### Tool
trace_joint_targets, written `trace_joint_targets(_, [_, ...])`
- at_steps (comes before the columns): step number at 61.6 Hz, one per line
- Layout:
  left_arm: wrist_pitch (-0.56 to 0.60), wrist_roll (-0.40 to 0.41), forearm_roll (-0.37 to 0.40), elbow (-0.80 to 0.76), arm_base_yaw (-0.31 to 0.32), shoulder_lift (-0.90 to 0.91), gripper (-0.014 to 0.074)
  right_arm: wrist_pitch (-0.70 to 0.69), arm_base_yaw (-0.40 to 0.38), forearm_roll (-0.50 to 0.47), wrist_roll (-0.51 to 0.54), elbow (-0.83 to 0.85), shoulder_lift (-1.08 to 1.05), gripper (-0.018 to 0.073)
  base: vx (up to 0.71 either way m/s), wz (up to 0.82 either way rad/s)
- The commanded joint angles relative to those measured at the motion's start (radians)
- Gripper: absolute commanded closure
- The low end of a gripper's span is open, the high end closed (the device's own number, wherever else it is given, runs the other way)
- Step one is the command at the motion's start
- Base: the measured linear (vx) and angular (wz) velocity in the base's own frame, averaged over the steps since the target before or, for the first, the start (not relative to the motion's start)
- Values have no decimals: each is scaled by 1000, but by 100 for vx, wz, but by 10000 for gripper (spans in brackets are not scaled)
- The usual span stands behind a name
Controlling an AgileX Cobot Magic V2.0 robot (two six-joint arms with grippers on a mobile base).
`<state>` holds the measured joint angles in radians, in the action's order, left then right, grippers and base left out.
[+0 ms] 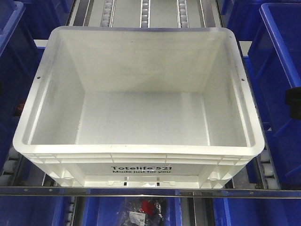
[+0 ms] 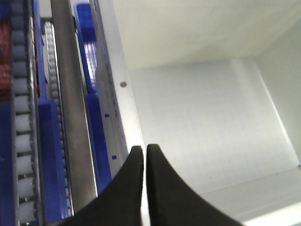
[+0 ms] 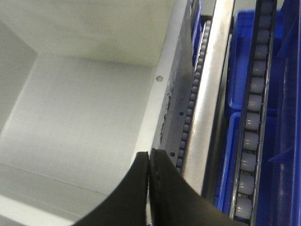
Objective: Move bin from left to right shelf
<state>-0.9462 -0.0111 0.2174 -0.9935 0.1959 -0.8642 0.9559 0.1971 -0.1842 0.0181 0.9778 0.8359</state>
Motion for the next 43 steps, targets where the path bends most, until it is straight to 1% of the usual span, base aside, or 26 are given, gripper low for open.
trace_joint_targets(1, [49, 6, 27, -33, 6, -24, 604, -61, -4, -9, 6, 34, 18, 566, 0, 0])
trace_joint_targets(9, [59, 5, 22, -33, 6, -34, 604, -64, -4, -5, 6, 34, 31, 566, 0, 0])
trace_joint_targets(17, [87, 0, 19, -33, 6, -34, 601, -103, -4, -7, 7, 34, 31, 563, 0, 0])
trace_joint_targets(20, [87, -14, 19, -33, 6, -34, 593, -104, -4, -9, 7, 34, 31, 552, 0, 0])
trace_joint_targets(25, [85, -67, 20, -33, 6, -34, 556, -102, -4, -9, 7, 34, 31, 511, 0, 0])
trace_joint_targets(31, [84, -97, 20, -33, 6, -34, 482, -100, -4, -9, 7, 34, 31, 421, 0, 0])
trace_joint_targets(34, [83, -98, 20, -33, 6, -34, 427, -98, -4, -9, 7, 34, 31, 352, 0, 0])
trace_joint_targets(39, [83, -98, 20, -33, 6, -34, 318, -98, -4, -9, 7, 34, 31, 208, 0, 0])
trace_joint_targets(43, [83, -98, 20, -33, 6, -34, 222, -98, -4, -9, 7, 34, 32, 67, 0, 0])
